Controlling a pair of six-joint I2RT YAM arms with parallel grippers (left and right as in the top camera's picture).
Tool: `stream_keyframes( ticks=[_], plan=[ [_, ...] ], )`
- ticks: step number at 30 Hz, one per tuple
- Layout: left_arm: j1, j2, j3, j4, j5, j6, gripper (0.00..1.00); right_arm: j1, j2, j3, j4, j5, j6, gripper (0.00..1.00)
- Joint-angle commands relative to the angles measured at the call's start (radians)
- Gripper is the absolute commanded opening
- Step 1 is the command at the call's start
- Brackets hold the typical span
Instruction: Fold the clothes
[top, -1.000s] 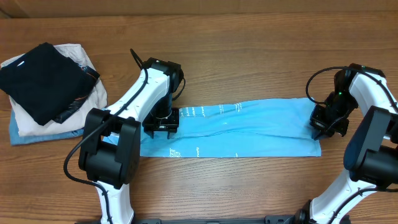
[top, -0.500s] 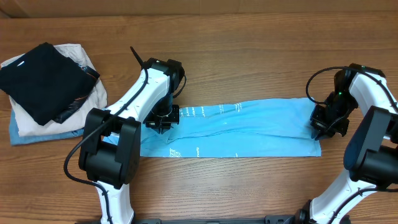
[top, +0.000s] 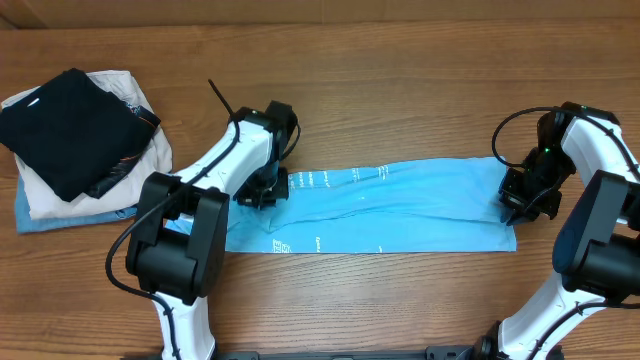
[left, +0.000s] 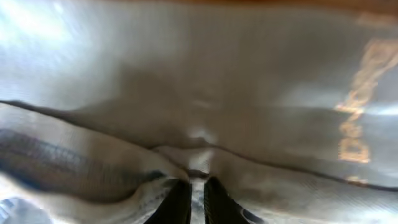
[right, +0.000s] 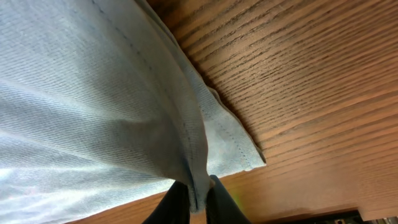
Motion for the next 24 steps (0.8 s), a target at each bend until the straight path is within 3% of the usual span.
stream_keyframes(
  ticks=[1,3,8,18,20,24],
  plan=[
    [-0.002,-0.01,-0.073,0.023,0.022,-0.021,0.12,0.001,-0.019,-0.006,0.0,0.011,0.0,0.12],
    [-0.002,-0.01,-0.079,0.022,0.019,-0.02,0.12,0.001,-0.019,-0.006,0.0,0.011,0.0,0.14],
    [0.007,-0.011,-0.063,0.026,-0.018,-0.021,0.14,0.001,-0.019,-0.006,0.0,0.011,0.0,0.28],
    [0.046,-0.011,-0.02,0.039,-0.048,-0.018,0.18,-0.021,-0.068,-0.003,0.043,0.016,0.025,0.41],
    [0.046,-0.011,-0.02,0.039,-0.047,-0.017,0.19,-0.026,-0.079,-0.003,0.053,0.0,0.011,0.5],
    [0.046,-0.011,-0.02,0.036,-0.047,-0.017,0.46,-0.027,-0.07,-0.006,0.073,-0.082,-0.075,0.57]
  ],
)
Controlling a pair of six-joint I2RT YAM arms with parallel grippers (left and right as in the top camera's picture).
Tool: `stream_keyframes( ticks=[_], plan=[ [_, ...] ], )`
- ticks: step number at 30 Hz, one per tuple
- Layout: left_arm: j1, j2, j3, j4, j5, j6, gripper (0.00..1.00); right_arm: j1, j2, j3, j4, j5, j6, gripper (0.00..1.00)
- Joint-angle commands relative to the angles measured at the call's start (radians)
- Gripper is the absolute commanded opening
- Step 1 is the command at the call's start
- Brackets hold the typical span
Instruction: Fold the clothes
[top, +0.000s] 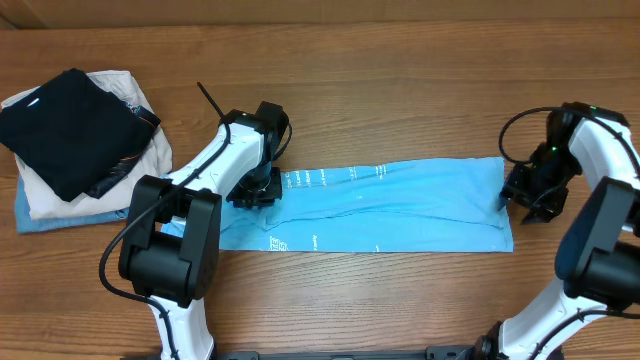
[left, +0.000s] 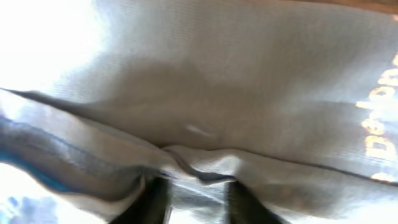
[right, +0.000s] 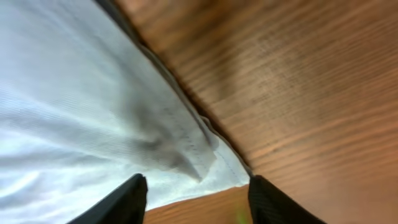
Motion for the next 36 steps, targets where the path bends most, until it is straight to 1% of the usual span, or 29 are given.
stream_keyframes(
  ticks=[1,5,13,15,18,20,21,22,24,28,29,33,36],
  plan=[
    [0.01,0.013,0.011,0.01,-0.028,-0.009,0.49,-0.004,-0.023,-0.006,0.016,-0.074,-0.076,0.57],
    [0.01,0.013,0.011,0.007,-0.028,-0.008,0.5,-0.004,-0.002,-0.011,0.032,-0.073,-0.09,0.57],
    [0.01,0.013,0.011,0.012,-0.028,-0.009,0.53,-0.003,0.0,-0.134,0.16,-0.086,-0.099,0.56],
    [0.01,0.013,0.011,0.009,-0.025,-0.008,0.53,-0.002,0.0,-0.159,0.185,-0.116,-0.1,0.56],
    [0.01,0.013,0.011,0.008,-0.01,-0.007,0.53,0.0,0.0,-0.185,0.216,-0.213,-0.131,0.56],
    [0.01,0.013,0.011,0.009,-0.008,-0.005,0.54,0.003,0.0,-0.189,0.22,-0.294,-0.167,0.51],
    [0.01,0.013,0.011,0.009,-0.008,-0.005,0.54,0.006,0.0,-0.189,0.219,-0.32,-0.178,0.47],
    [0.01,0.013,0.011,0.008,-0.008,-0.005,0.54,0.011,0.0,-0.189,0.22,-0.327,-0.178,0.35],
    [0.01,0.013,0.011,0.006,-0.008,-0.005,0.54,0.016,0.0,-0.189,0.222,-0.32,-0.176,0.2],
    [0.01,0.013,0.011,0.002,-0.008,0.0,0.53,0.015,0.0,-0.189,0.243,-0.315,-0.146,0.05],
    [0.01,0.013,0.011,0.0,-0.008,0.0,0.54,0.013,0.0,-0.189,0.247,-0.309,-0.137,0.04],
    [0.01,0.013,0.011,-0.008,-0.009,0.007,0.53,-0.009,0.0,-0.183,0.265,-0.158,0.001,0.04],
    [0.01,0.013,0.029,-0.024,-0.008,0.026,0.53,-0.038,-0.003,-0.161,0.265,-0.083,0.05,0.04]
  ],
)
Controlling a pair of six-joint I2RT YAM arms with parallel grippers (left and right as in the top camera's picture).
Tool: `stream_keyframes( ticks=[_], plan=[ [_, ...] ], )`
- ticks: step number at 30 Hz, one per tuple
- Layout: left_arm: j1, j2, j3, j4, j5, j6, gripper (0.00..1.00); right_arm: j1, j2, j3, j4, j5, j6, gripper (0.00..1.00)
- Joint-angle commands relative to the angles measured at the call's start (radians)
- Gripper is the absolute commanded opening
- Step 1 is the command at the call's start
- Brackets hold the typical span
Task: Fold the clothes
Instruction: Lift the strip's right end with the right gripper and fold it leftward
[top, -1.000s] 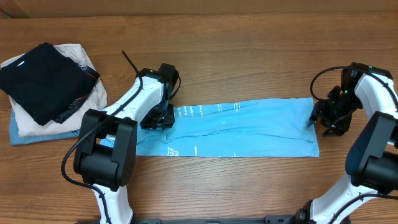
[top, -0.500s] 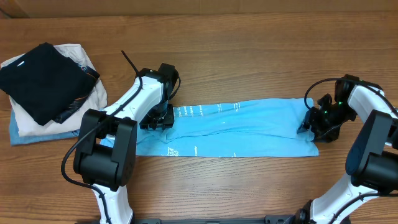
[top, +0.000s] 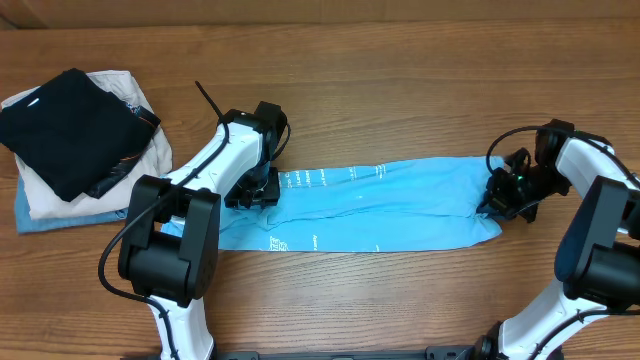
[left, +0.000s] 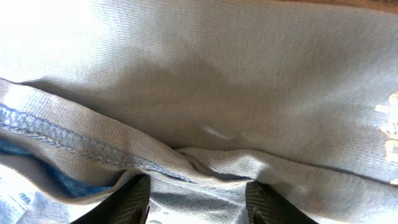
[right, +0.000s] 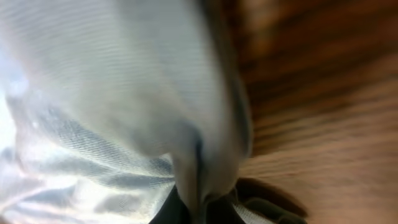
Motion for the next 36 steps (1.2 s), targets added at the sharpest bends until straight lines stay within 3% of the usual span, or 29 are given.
stream_keyframes(
  ticks=[1,4,6,12,16,28,36],
  plan=[
    [0.006,0.013,0.043,-0.026,0.006,0.035,0.54,-0.053,-0.004,0.033,0.013,0.163,0.103,0.04],
    [0.005,0.013,0.128,-0.089,0.006,0.039,0.65,-0.098,-0.016,0.075,0.01,0.19,0.121,0.04],
    [0.005,0.013,0.195,-0.126,0.014,0.039,0.91,-0.13,-0.022,0.104,0.006,0.19,0.121,0.04],
    [0.005,0.013,0.364,-0.185,0.111,0.072,0.89,-0.223,-0.024,0.206,-0.069,0.28,0.146,0.04],
    [0.005,0.013,0.364,-0.195,0.121,0.072,0.89,-0.197,-0.028,0.27,-0.142,0.277,0.138,0.04],
    [0.005,0.013,0.363,-0.21,0.122,0.072,0.89,0.282,-0.057,0.307,-0.307,0.328,0.118,0.04],
    [0.005,0.013,0.363,-0.215,0.122,0.072,0.9,0.544,-0.047,0.3,-0.297,0.324,0.226,0.04]
  ],
)
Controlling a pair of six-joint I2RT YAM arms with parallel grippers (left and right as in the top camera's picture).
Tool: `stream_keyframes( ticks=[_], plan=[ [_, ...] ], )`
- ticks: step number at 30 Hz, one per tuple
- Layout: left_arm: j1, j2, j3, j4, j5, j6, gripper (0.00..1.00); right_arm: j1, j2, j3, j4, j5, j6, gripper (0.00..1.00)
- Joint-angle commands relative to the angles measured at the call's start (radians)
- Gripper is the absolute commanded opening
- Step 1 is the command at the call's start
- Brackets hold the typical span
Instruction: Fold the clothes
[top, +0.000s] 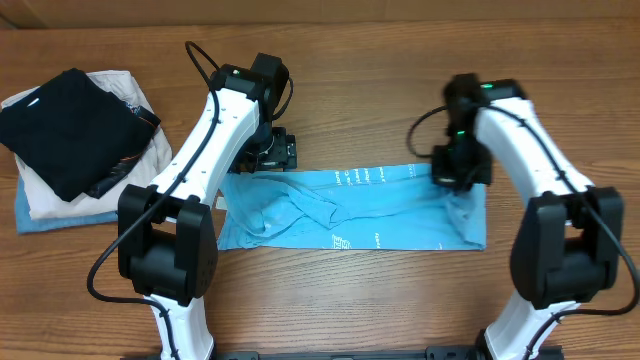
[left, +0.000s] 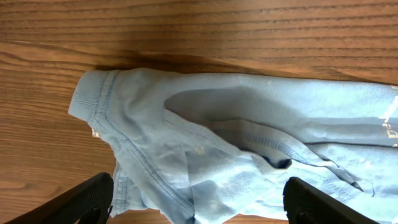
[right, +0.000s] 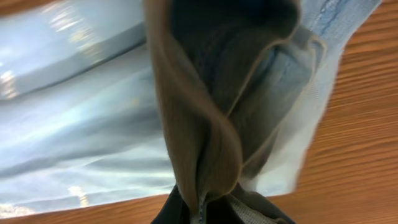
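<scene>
A long light-blue garment (top: 380, 215) with white print lies flat across the table's middle; its left end (left: 186, 143) is rumpled. My left gripper (top: 272, 152) hovers just above that end's far edge. It is open (left: 202, 208), its fingers (left: 84, 199) wide apart with nothing between them. My right gripper (top: 456, 168) is shut on the garment's right end, and a bunched fold of cloth (right: 205, 106) rises from the closed jaws (right: 202, 210) over the rest of the garment.
A stack of folded clothes (top: 70, 130), black on top of beige and blue, sits at the far left. Bare wooden table (top: 380, 80) surrounds the garment.
My left gripper has lifted off the garment's left end and stands wide open above it. My right gripper, still shut on the right end, has moved left and farther back, so the garment lies shorter.
At first both grippers were shut on the garment's ends, with it stretched long. Then both were open on the cloth. Then the right gripper was shut on the right end again. Now that end is held over the garment, and the left gripper is clear.
</scene>
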Motion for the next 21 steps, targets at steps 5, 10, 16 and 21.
stream_keyframes(
  ticks=[5,10,16,21],
  plan=[
    [0.005,0.009,0.016,-0.005,0.024,0.024,0.9,0.169,0.013,0.002,0.016,-0.005,0.088,0.04],
    [0.005,0.009,0.016,-0.007,0.026,0.023,0.9,0.231,0.036,0.001,0.032,-0.005,0.114,0.04],
    [0.005,0.009,0.016,-0.007,0.026,0.024,0.9,0.264,0.037,0.001,0.05,-0.009,0.113,0.04],
    [0.005,0.009,0.016,-0.007,0.026,0.023,0.9,0.267,0.037,-0.002,0.05,-0.018,0.11,0.04]
  ],
)
